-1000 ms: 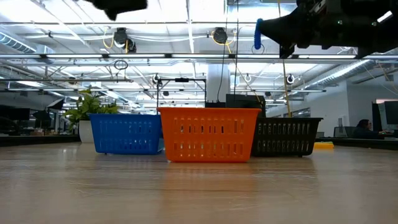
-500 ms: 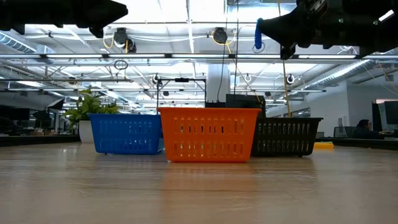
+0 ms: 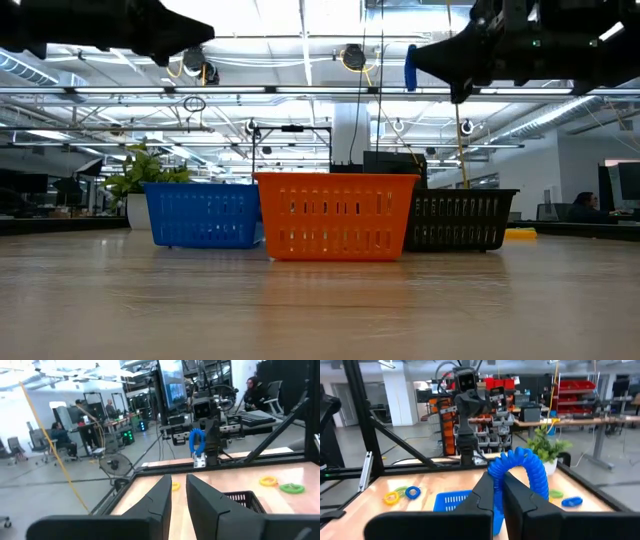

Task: Sort spring keychains
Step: Put the blue spring keychain into the blue bin

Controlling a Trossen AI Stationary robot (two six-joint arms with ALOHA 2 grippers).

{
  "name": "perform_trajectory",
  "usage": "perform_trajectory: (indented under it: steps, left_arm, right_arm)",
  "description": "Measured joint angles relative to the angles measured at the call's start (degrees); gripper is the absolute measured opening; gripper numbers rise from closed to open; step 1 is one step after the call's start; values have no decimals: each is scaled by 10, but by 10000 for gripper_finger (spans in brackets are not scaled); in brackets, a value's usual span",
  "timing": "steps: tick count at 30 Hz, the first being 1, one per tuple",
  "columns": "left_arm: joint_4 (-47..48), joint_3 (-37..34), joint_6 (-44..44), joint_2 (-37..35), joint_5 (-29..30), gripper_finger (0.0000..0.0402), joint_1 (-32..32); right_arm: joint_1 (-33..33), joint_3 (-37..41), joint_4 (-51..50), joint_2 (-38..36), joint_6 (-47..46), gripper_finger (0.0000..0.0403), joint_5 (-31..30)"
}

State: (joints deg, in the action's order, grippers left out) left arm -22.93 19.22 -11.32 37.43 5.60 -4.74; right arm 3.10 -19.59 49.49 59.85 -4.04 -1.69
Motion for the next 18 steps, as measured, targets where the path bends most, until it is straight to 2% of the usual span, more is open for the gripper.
perform_trajectory:
  steps: [9, 13, 18]
  left_arm:
    - [-23, 0, 103, 55, 0, 73, -34]
    - [-23, 0, 152, 75, 0, 110, -40]
    - [-23, 0, 159, 108, -9, 170, -37]
  right_arm:
    - [-3, 0, 64, 62, -28, 4, 0]
    - [-13, -16, 105, 103, -28, 4, 0]
    - [-17, -65, 107, 162, -22, 4, 0]
